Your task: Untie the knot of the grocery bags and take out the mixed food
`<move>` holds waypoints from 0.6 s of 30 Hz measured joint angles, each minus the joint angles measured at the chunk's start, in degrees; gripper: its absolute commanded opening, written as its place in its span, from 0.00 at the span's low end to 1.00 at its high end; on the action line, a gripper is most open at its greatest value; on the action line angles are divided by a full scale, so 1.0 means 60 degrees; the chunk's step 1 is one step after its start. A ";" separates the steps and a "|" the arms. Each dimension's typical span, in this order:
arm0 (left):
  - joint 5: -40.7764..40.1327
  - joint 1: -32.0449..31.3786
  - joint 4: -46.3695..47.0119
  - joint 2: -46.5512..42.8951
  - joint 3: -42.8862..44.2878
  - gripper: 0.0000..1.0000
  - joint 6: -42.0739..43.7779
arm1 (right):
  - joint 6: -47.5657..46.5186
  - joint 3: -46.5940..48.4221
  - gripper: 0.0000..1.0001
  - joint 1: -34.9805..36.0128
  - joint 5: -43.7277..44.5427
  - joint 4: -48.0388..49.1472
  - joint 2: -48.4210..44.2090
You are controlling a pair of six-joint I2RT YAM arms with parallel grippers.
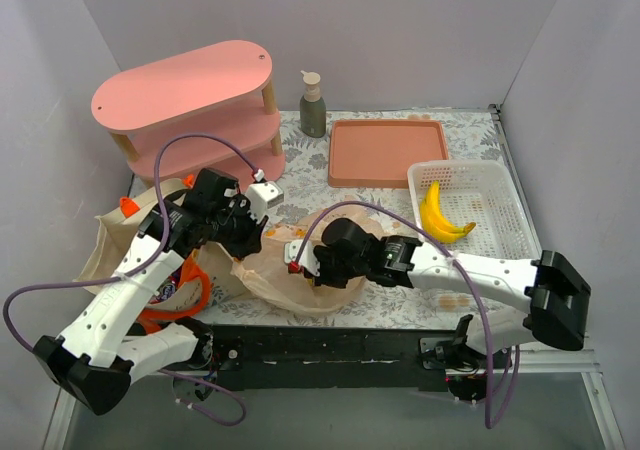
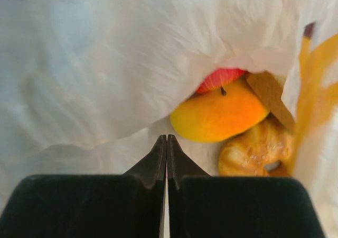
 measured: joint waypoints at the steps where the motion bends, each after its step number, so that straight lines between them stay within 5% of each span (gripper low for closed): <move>1: 0.0011 0.0000 -0.0004 0.0044 0.0058 0.00 -0.0004 | 0.0186 -0.0047 0.01 -0.0066 0.0142 0.0127 0.0211; 8: 0.0000 0.0047 0.0004 0.0262 0.0492 0.00 -0.0004 | 0.1956 -0.0015 0.01 -0.0688 0.1931 0.0787 0.1122; 11: 0.0011 0.0135 -0.0022 0.0284 0.0565 0.00 -0.0007 | 0.2557 0.0262 0.21 -0.0940 0.2222 0.0885 0.1592; 12: 0.0011 0.0164 -0.0022 0.0299 0.0590 0.00 -0.0007 | 0.2790 0.0415 0.37 -0.0987 0.2255 0.0973 0.1829; 15: 0.0011 0.0226 -0.0029 0.0313 0.0605 0.00 -0.0007 | 0.3330 0.0732 0.55 -0.0980 0.2211 0.1155 0.2364; 18: 0.0022 0.0255 -0.0029 0.0313 0.0605 0.00 -0.0011 | 0.3734 0.0914 0.61 -0.0965 0.2073 0.1290 0.2787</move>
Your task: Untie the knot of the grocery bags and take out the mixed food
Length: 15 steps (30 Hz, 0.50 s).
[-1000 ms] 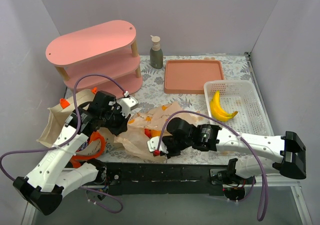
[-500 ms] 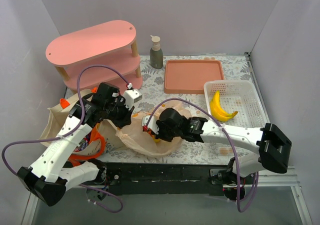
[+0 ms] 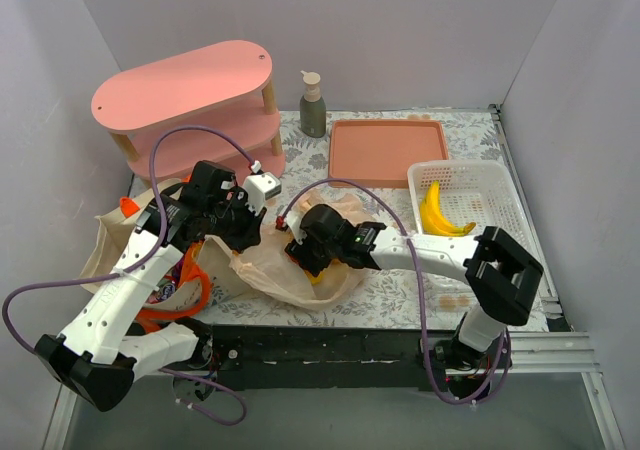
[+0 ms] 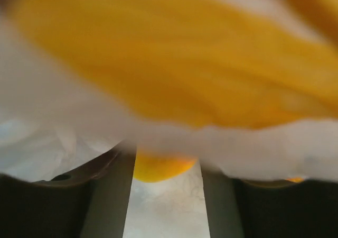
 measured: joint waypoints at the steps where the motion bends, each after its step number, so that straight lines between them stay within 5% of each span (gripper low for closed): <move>1: 0.0007 0.0004 0.0000 0.0000 0.0000 0.00 0.0000 | 0.0146 0.0055 0.62 0.0011 -0.0040 0.0000 0.0153; 15: 0.0095 0.0146 0.0015 -0.0007 -0.0004 0.00 -0.0033 | 0.0685 0.0871 0.69 0.0025 0.0707 0.0448 0.1530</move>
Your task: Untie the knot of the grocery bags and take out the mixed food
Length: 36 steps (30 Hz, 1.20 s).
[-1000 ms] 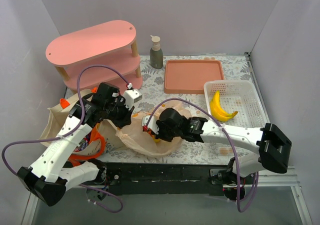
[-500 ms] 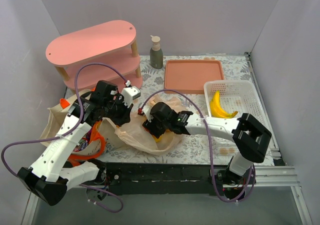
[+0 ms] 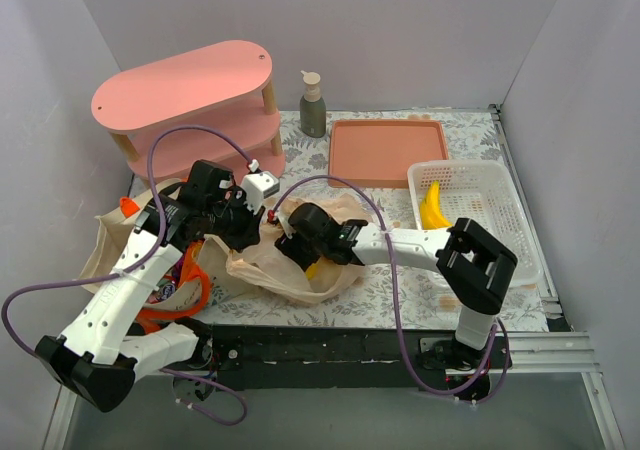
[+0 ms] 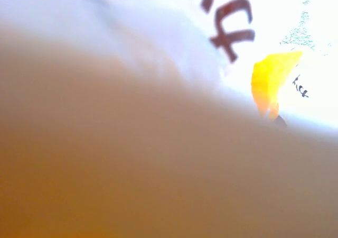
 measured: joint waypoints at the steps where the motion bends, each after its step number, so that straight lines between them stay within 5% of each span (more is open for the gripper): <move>1: 0.0015 0.0018 0.0015 -0.0007 -0.0011 0.00 0.0000 | -0.0004 0.0000 0.69 0.0000 0.0029 0.0022 0.0018; 7: 0.0113 0.0168 0.0102 -0.0080 -0.0193 0.00 -0.0004 | -0.0073 -0.0477 0.75 0.0004 0.0076 0.0106 0.0036; 14: 0.0262 0.0342 0.0178 -0.0157 -0.0361 0.00 -0.0044 | -0.0608 -0.1118 0.22 0.0000 -0.0146 0.0029 -0.0200; 19: 0.0321 0.0357 0.0237 -0.0291 -0.0393 0.00 -0.0073 | -0.1464 -0.1209 0.02 -0.0044 -0.0076 -0.0255 -0.1024; 27: 0.0313 0.0430 0.0324 -0.0474 -0.0663 0.00 -0.0157 | -0.4014 -0.1734 0.01 -0.0098 -0.1552 -0.1421 -0.4557; 36: 0.0328 0.0659 0.0535 -0.0375 -0.0659 0.00 -0.0259 | -0.6255 -0.1687 0.01 -0.0361 -0.4029 -0.4299 -0.6335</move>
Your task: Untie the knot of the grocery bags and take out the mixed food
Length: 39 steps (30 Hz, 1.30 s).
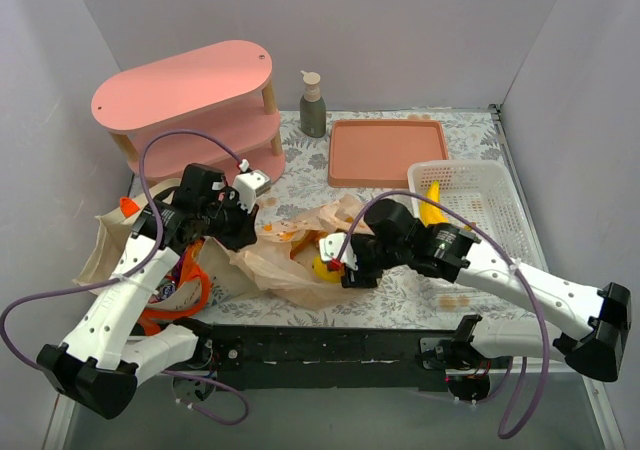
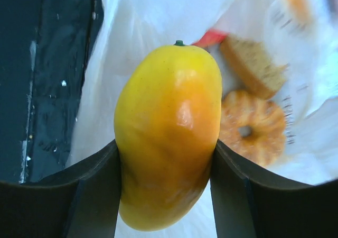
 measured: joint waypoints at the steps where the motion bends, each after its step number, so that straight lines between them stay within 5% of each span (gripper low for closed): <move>1: 0.0004 0.0004 0.0000 0.0033 0.0000 0.00 -0.0004 | -0.0055 0.0495 0.01 -0.0047 -0.0084 -0.0248 -0.0011; 10: 0.0051 0.0066 0.0000 0.0189 0.0000 0.00 -0.0040 | 0.1887 0.7756 0.01 -0.1647 0.0109 0.1402 0.2557; 13: 0.0033 0.0127 0.0015 0.0189 0.0000 0.00 -0.0025 | 0.2608 0.8867 0.01 -0.2495 0.0546 0.2277 0.3209; 22: -0.0168 0.0295 0.0233 0.0251 0.0000 0.00 0.0062 | 0.3166 0.5421 0.01 -0.7362 0.0729 0.2226 0.2885; 27: -0.0251 0.0321 0.0339 0.0430 0.0000 0.00 0.0124 | 0.1002 0.3162 0.01 -0.9839 -0.0109 0.1300 0.2484; 39: -0.0335 0.0364 0.0328 0.0922 0.0000 0.00 0.0193 | -0.3555 0.3279 0.01 -1.2528 -0.1027 -0.1013 0.4186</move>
